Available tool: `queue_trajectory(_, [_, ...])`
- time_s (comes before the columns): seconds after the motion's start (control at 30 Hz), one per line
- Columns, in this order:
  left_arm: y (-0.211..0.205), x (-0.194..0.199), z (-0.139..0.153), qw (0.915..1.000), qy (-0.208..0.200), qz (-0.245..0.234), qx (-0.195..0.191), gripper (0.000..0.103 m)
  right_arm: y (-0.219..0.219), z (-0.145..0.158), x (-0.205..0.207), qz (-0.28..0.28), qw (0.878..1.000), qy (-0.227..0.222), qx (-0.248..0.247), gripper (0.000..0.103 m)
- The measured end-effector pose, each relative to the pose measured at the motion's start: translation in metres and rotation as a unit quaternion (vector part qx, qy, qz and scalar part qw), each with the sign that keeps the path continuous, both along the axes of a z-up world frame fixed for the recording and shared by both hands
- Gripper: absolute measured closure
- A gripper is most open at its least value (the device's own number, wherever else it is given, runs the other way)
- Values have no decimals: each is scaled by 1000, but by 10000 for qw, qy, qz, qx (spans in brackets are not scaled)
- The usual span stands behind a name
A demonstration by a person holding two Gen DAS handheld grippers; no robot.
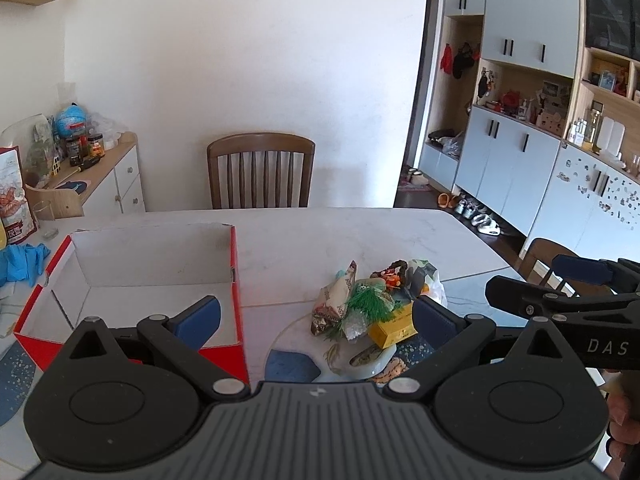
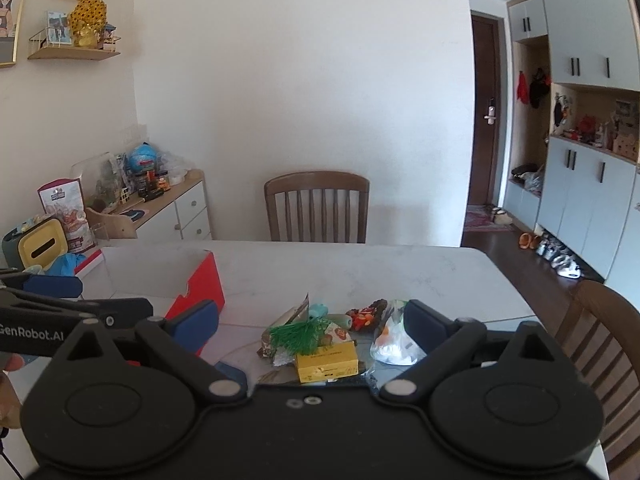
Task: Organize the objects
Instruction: 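Move both grippers toward the pile of items on the table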
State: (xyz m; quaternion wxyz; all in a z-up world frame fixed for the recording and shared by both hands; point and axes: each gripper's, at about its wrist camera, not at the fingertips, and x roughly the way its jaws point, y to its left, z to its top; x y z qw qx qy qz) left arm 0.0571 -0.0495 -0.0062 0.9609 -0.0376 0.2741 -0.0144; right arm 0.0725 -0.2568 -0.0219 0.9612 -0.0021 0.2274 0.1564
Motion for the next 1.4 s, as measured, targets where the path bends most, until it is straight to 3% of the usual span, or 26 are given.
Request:
queue_trajectory(0.4, [-28,33,-16,9996,246,126,22,0,-31,-11,38,218,9994,260,41,8])
queue_trajectory(0.63, [-40,51,-41,9979,610,199,41,0,-61,-24,70,25,9992,363,-175,8])
queue_trajectory(1.03, [-77,79,-91,9914,1220,-249,391,1,-81,-73,119,57,9954,714,-630,13])
queue_trajectory(1.27, [-88,98,-110,9882,1404,-357,491,2,-74,-87,136,527,9911,1023,-665,17])
queue_trajectory(1.4, [-87,105,-120,9868,1461,-393,578,10,-53,-88,140,994,9864,1107,-693,18])
